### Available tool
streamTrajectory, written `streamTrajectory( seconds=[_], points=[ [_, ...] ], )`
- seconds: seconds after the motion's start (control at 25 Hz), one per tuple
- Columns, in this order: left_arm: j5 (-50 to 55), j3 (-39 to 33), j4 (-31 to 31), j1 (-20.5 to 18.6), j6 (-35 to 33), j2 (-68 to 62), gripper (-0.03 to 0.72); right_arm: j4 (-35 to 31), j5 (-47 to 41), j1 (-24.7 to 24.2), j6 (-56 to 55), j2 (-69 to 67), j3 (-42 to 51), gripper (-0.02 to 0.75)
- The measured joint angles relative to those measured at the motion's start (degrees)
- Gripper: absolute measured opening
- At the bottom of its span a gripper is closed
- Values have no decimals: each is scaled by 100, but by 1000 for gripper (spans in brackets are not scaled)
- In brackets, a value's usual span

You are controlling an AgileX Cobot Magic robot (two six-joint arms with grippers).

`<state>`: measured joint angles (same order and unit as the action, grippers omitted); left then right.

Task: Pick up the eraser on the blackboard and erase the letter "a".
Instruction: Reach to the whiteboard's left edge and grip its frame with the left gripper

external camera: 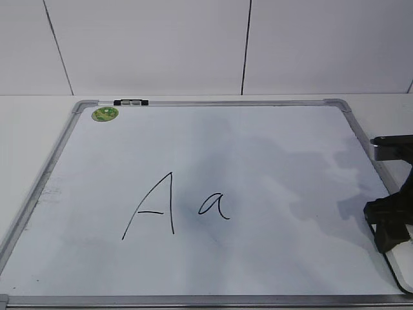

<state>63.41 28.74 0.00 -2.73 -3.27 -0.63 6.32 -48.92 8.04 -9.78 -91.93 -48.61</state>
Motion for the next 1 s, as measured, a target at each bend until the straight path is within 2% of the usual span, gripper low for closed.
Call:
streamTrajectory(
  seconds=[0.36, 0.72, 0.96, 1.0],
  points=[
    [0, 0, 0, 0, 0, 0, 235, -104, -216, 0, -11, -29, -92, 531],
    [0, 0, 0, 0, 0, 0, 235, -200, -908, 0, -35, 59, -802, 531],
    [0, 0, 0, 0, 0, 0, 235, -554, -1205, 9, 94, 276, -1136, 531],
    [0, 0, 0, 0, 0, 0, 235, -578, -1268, 127, 105, 340, -1225, 531]
  ],
)
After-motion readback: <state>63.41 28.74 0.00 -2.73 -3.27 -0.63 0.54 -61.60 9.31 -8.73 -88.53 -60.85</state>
